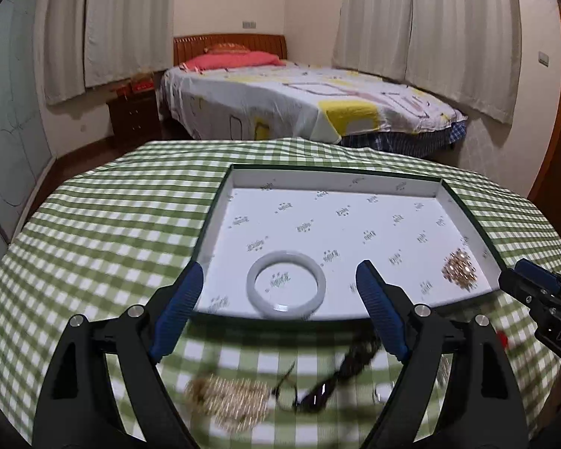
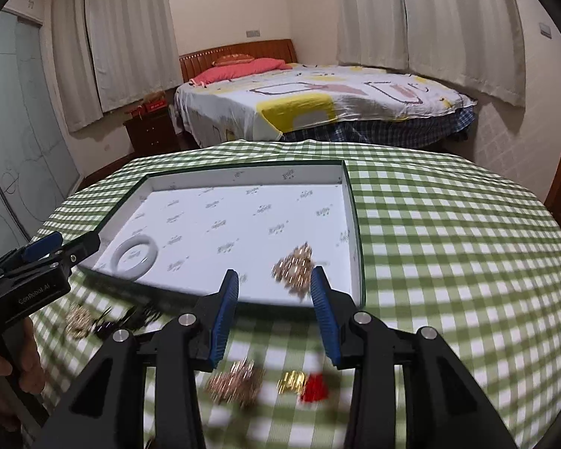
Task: Organize jewelry
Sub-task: 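Withdraw both tools from the box back over the table, then grasp the red tassel charm with the left tool while the right tool grasps the dark red bead bracelet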
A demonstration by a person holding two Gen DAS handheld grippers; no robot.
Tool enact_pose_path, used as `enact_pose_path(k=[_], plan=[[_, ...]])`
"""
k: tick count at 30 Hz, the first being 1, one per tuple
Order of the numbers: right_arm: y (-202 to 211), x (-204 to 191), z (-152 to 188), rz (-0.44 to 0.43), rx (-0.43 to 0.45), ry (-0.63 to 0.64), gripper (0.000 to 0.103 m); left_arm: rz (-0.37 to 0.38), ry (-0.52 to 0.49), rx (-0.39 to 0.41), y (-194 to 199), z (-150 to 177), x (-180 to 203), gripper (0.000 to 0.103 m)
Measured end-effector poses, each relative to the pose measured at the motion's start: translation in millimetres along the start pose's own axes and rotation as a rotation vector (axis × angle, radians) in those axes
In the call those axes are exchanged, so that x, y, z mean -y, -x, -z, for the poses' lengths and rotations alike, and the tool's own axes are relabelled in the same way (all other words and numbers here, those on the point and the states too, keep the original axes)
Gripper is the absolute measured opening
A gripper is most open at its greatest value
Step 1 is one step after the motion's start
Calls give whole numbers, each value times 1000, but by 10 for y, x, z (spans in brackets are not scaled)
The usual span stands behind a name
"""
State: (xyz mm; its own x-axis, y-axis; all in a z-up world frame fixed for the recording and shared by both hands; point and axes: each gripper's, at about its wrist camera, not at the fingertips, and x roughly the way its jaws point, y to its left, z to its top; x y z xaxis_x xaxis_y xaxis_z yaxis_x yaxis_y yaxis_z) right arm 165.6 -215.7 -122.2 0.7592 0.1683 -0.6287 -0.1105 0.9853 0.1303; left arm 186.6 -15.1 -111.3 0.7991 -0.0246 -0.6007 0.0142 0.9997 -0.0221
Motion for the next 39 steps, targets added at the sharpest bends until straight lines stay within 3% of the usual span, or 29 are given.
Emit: enact_pose_path(k=[4,11,17,22,34,36,37,39], plan=[[258,-72,197,17,37,11,41,1,-8,18,281,184,9,82],[574,-193,630,5,78,-13,52,-5,-16,29,642,560,-3,82],[637,-368,928,-12,48,19,55,-22,-16,15,835,809,-62,82],[626,-511,1021,-31,17,38,63,-27,-7,9,925,918,-100,82],[356,-659,1163,0,-104,84,69,-6,6,-23,912,1075,-105,82],[370,-668,1170,2,-105,89,65,10,14,-33,904,1093,-89,82],[383,-663,1175,5,-103,88,53,15,13,-38,899,1102,-74,82],[404,-637,1174,-13,-105,80,40,22,3,-48,892,1134,-22,82]])
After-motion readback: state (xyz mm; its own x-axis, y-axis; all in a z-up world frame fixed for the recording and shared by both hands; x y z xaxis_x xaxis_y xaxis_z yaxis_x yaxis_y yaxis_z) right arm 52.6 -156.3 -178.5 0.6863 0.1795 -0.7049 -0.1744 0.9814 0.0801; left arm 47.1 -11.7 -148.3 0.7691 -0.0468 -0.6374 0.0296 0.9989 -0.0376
